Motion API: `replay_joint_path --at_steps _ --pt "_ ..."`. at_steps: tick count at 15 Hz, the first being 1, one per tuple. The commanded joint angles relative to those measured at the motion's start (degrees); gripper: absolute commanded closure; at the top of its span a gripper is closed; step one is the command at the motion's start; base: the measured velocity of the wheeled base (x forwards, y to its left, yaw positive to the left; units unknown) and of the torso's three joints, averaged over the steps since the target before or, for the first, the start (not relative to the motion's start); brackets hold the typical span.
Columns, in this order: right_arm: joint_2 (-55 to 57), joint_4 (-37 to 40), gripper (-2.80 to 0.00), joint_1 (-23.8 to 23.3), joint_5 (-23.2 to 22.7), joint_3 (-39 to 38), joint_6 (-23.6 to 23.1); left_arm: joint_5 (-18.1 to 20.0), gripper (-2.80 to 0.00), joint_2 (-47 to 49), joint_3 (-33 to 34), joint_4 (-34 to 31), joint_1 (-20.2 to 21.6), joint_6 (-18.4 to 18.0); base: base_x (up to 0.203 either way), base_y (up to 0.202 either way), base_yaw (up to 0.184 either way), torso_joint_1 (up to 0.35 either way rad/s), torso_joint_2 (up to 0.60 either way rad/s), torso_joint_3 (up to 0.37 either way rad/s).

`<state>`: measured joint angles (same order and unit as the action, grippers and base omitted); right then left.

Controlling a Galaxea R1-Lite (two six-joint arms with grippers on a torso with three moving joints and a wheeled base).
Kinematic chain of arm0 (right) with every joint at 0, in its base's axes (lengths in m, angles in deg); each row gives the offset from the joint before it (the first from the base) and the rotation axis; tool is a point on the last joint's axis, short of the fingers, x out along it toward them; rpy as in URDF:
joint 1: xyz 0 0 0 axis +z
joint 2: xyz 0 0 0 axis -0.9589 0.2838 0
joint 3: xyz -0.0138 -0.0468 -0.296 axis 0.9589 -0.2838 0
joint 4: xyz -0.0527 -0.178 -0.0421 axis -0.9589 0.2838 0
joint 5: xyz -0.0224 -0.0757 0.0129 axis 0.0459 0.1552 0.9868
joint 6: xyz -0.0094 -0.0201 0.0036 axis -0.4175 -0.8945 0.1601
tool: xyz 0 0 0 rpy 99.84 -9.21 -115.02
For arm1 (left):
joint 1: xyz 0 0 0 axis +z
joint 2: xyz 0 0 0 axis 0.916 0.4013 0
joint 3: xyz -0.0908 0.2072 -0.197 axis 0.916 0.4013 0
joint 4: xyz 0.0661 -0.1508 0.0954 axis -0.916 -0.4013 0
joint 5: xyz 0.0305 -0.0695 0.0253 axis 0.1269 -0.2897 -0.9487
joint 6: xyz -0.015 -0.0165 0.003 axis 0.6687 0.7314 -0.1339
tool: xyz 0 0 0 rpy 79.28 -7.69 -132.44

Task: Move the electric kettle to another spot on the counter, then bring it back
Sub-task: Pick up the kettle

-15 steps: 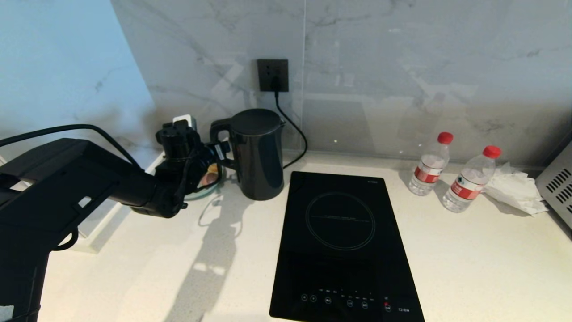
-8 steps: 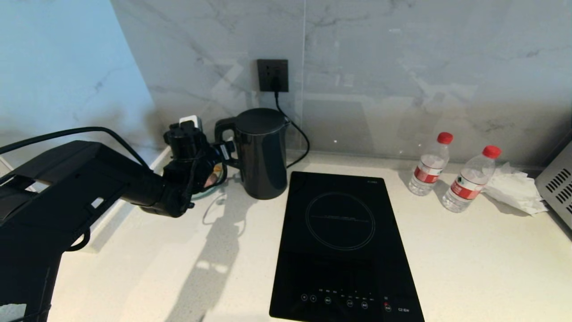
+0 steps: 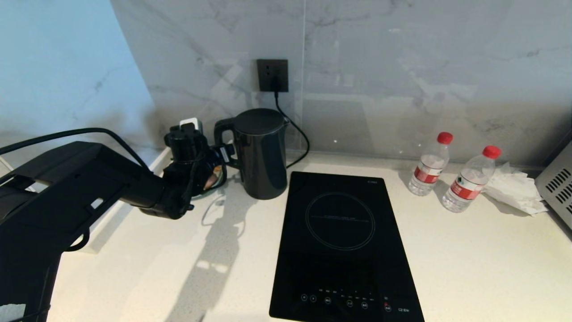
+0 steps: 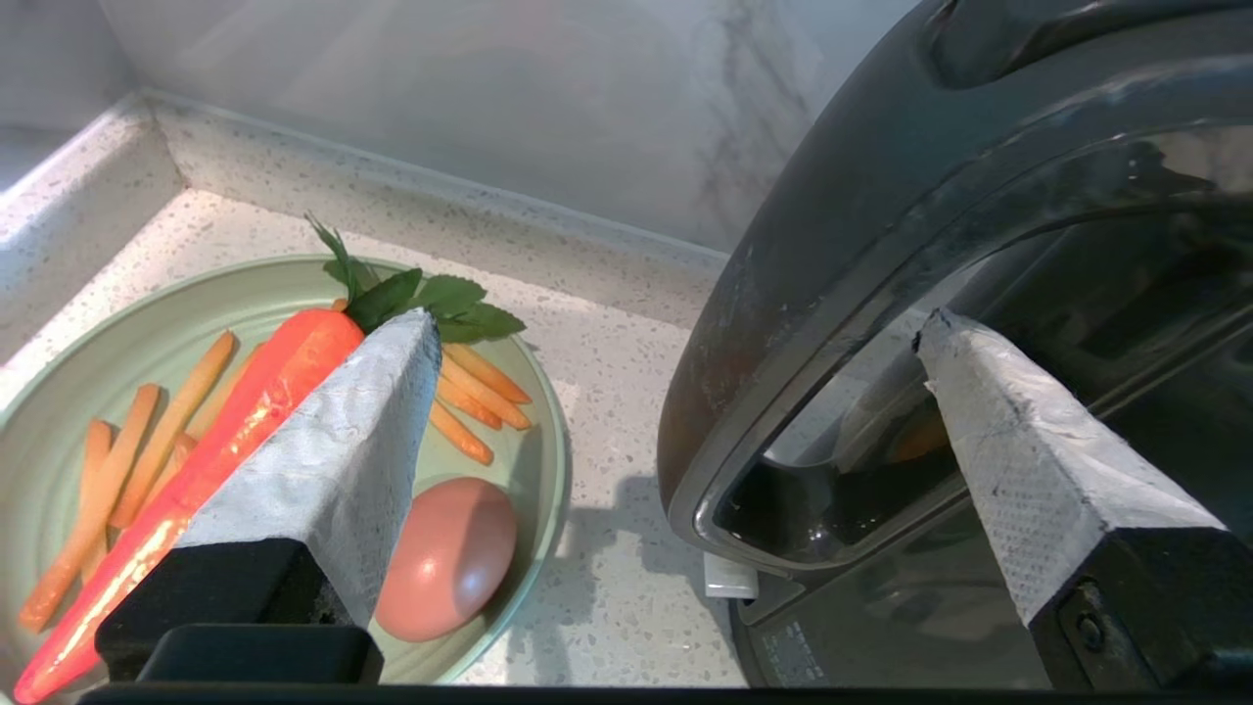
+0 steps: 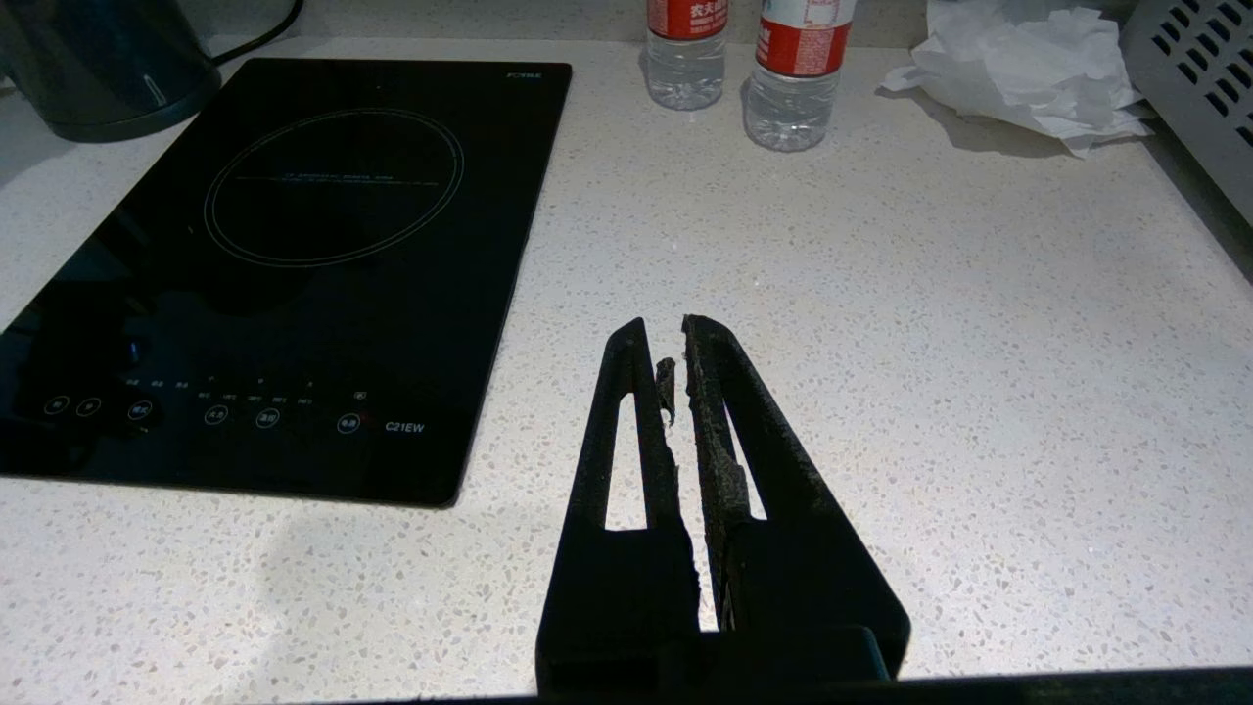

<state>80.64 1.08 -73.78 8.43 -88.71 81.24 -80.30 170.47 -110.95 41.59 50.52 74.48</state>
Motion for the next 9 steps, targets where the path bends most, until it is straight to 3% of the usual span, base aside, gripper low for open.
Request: replay_joint_path --at_steps 1,4,9 --pt "0.00 -0.08 0.00 0.00 -0.01 0.01 0.03 -0.26 -2.80 1.57 -1.57 0.39 0.13 -0.17 0.000 0.000 0.000 0.000 0.00 0.000" --pt "0.00 0.01 0.00 0.00 -0.01 0.01 0.02 -3.81 -2.80 4.62 -5.10 0.40 0.10 -3.10 0.000 0.000 0.000 0.000 0.00 0.000" --pt "0.00 0.01 0.00 0.00 -0.01 0.01 0.03 -3.99 -2.80 5.09 -9.09 0.30 0.95 -3.52 0.000 0.000 0.000 0.000 0.00 0.000"
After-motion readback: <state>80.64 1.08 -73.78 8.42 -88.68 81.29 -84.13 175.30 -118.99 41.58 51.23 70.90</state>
